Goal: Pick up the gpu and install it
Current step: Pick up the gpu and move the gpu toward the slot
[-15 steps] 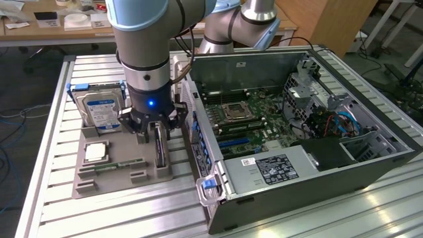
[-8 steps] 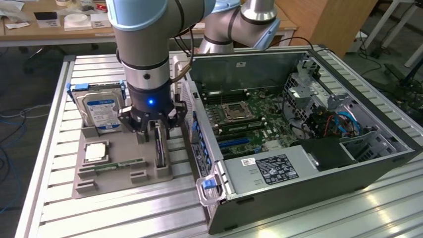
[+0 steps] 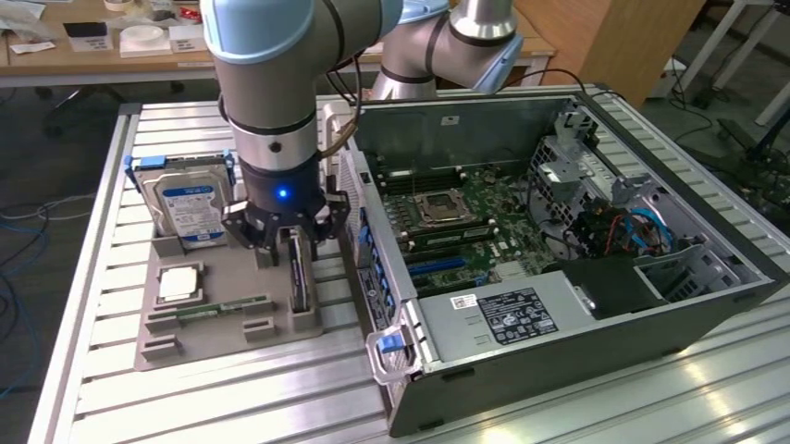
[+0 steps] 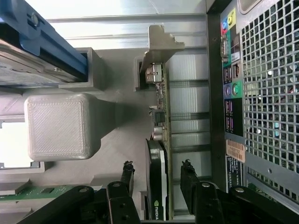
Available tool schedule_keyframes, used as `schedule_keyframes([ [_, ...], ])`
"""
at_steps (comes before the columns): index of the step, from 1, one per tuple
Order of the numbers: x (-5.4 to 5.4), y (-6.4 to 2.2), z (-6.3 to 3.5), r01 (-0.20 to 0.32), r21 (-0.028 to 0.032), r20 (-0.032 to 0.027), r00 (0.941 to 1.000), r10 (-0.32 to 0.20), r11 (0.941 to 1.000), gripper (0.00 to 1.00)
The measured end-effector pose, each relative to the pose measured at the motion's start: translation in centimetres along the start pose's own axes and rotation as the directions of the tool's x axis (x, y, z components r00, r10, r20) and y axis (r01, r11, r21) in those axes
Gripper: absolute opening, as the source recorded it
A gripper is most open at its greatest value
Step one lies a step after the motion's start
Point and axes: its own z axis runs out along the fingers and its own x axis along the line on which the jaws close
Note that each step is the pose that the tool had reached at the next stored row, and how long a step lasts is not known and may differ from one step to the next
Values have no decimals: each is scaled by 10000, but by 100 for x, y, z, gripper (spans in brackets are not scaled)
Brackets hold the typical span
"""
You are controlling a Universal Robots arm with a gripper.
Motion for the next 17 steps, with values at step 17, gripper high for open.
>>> schedule_keyframes([
  [17,0,-4,55,1,1,-1,10000,-1,10000,53],
])
